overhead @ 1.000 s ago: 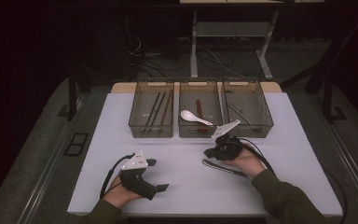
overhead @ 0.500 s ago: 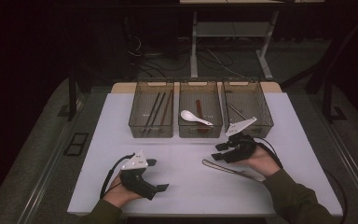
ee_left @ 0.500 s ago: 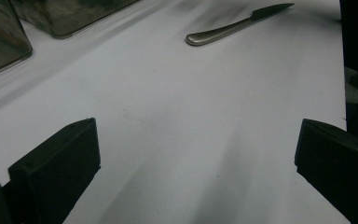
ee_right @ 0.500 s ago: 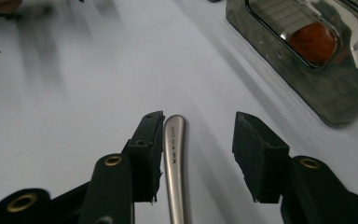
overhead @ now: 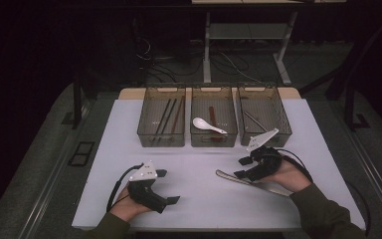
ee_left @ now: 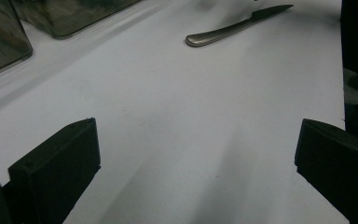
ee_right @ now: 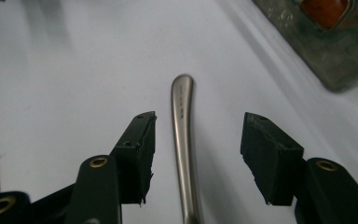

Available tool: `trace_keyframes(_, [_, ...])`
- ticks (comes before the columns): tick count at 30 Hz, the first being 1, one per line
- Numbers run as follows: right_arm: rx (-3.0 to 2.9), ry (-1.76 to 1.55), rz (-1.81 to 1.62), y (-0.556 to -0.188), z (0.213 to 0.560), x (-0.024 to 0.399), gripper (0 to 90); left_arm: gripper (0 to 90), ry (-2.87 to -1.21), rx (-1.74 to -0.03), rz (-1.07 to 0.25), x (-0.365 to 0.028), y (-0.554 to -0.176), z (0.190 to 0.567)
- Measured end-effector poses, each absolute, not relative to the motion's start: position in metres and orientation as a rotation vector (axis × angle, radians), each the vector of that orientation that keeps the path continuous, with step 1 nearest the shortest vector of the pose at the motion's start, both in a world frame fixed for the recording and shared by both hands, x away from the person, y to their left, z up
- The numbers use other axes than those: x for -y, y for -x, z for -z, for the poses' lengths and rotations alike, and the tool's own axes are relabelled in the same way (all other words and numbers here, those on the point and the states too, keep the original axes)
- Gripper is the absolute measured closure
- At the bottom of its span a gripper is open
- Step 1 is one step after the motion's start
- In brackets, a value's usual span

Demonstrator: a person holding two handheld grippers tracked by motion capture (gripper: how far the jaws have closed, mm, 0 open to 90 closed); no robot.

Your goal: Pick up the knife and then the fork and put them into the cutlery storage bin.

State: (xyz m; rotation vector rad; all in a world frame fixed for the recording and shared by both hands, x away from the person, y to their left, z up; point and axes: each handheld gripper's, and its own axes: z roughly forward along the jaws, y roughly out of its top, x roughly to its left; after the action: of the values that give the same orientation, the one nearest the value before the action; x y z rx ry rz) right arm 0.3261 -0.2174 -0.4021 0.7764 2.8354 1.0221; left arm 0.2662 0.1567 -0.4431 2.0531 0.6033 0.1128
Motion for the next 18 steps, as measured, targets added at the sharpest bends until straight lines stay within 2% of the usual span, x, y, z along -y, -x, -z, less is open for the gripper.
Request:
trace_keyframes(3, [-2.864,-0.740,-0.934,-0.325,0.403,0.221,47.5,0.0,-2.053,-0.603,-0.112,-0.156,-0.266,0.443])
trace_keyframes(7, [-2.904,-0.697,-0.827,-0.325,0.404,0.223,54.2,0.0,-2.054,-0.604,-0.112,-0.156,-0.266,0.443])
trace_keyframes(18, [-3.015,-0.572,-0.578,-0.325,0.412,0.204,68.4,0.0,-2.058,-0.603,-0.112,-0.156,-0.266,0.444])
